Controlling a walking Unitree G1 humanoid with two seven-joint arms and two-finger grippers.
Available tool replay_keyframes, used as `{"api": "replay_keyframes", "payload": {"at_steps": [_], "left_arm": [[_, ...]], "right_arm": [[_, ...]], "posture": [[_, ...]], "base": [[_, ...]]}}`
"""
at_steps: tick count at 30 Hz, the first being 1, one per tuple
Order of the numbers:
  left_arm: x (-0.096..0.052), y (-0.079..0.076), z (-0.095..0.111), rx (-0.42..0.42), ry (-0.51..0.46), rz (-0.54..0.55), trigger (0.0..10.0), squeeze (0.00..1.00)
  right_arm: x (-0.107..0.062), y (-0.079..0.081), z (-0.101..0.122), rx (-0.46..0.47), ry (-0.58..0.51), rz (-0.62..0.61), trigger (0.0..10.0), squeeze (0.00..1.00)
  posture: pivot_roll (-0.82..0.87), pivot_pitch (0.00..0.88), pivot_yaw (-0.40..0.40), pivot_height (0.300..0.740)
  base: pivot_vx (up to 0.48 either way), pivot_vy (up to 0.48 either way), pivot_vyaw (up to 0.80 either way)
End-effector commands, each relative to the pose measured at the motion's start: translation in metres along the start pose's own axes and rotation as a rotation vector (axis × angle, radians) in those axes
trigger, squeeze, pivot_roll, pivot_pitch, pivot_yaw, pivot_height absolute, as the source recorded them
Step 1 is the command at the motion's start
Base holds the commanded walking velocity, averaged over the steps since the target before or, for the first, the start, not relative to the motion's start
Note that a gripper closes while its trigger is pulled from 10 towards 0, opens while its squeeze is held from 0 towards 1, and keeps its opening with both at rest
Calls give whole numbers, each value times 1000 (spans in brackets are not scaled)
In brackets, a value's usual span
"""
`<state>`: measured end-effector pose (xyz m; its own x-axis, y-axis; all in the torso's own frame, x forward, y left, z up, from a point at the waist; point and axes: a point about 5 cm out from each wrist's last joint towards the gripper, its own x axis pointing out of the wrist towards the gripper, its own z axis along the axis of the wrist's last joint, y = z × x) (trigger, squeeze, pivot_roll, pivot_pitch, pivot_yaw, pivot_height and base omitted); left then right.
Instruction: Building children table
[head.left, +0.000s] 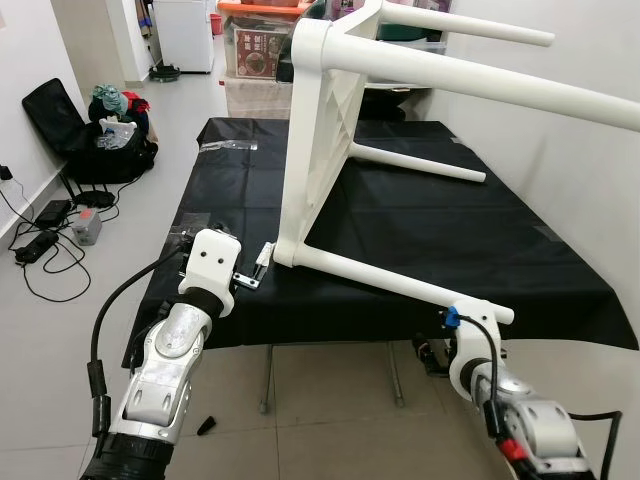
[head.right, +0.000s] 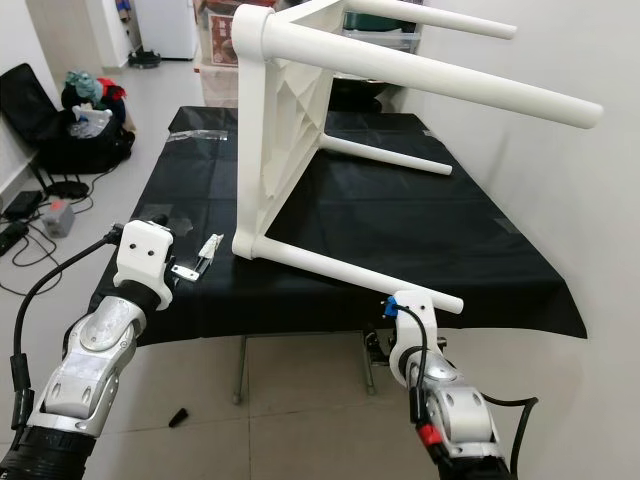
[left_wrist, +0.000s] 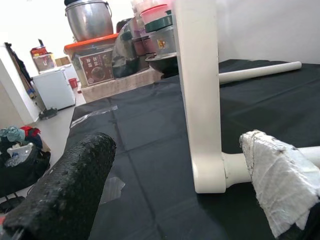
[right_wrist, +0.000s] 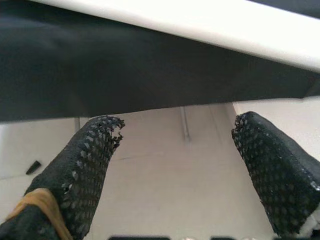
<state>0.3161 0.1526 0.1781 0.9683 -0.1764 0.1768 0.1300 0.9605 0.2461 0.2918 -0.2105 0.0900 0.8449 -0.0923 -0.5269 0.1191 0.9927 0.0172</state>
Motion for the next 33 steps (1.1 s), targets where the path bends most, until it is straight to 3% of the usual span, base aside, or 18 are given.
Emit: {"api": "replay_keyframes", "payload": {"at_steps": [1,11,12,14,19,33], "left_arm": [[0,0,-2,-2,17,4,10000,0],[1,-1,-2,-5,15,-1,10000,0],[1,-2,-2,-6,13,-3,10000,0],[1,-2,-2,-6,13,-3,10000,0],[-1,1,0,-5,6,2,10000,0],[-2,-4,1,-33,-12,-33,10000,0]], "right_arm": [[5,-4,-8,71,54,-28,10000,0],[17,-9,-15,147,108,-66,10000,0],[26,-11,-15,144,114,-87,10000,0],[26,-11,-15,144,114,-87,10000,0],[39,-12,-12,32,102,-122,10000,0],[40,-26,-14,49,94,-196,10000,0]], "posture": [[38,0,-84,740],[45,0,-81,740],[53,0,-85,740],[53,0,-85,740],[72,0,-99,740],[62,0,-90,740]], "base": [[0,0,0],[0,0,0],[0,0,0],[0,0,0],[0,0,0],[223,0,0]]}}
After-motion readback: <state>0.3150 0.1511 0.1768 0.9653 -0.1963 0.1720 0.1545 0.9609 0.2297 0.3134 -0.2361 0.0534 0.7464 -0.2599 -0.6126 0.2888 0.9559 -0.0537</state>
